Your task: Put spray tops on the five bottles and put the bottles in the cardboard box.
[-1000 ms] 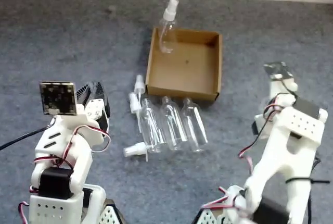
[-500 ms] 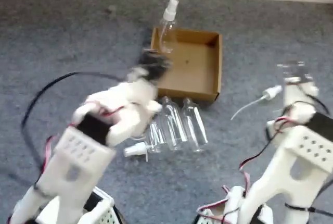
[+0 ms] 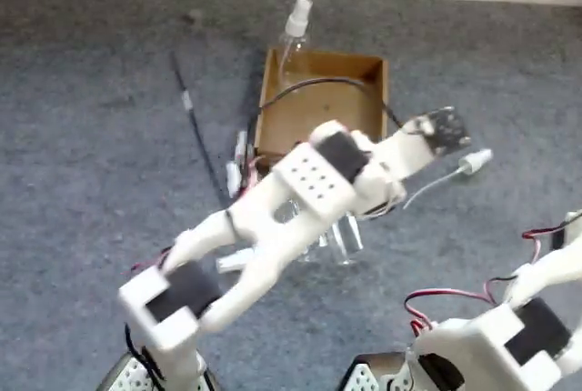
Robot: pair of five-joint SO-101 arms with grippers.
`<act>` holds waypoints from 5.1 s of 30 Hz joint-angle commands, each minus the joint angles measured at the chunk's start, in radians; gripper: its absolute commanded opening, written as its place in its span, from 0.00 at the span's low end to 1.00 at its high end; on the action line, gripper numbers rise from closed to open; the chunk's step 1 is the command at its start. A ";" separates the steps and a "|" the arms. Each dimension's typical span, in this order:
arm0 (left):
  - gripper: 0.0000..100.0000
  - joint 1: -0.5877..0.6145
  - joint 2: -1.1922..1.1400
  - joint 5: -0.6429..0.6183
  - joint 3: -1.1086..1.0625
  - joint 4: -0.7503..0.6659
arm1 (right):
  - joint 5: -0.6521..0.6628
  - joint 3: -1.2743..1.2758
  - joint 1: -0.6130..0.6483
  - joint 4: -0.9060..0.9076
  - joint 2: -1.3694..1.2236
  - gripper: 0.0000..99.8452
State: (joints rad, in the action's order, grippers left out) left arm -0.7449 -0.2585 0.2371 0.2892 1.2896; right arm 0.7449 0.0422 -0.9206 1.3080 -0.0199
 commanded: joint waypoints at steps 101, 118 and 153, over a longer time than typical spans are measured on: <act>0.00 -0.061 -1.009 -0.040 1.066 -0.213 | 0.003 0.219 0.002 -0.394 -0.047 0.00; 0.00 -0.059 -0.972 -0.038 1.184 0.110 | 0.005 0.217 0.002 -0.394 -0.047 0.00; 0.09 0.834 0.619 -0.037 -0.259 0.425 | -0.161 0.225 0.518 -0.051 -0.047 0.15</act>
State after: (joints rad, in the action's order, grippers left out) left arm -0.0023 0.2294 0.2018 0.1972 1.7515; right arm 0.6299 0.2677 -0.4281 1.2467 -0.0798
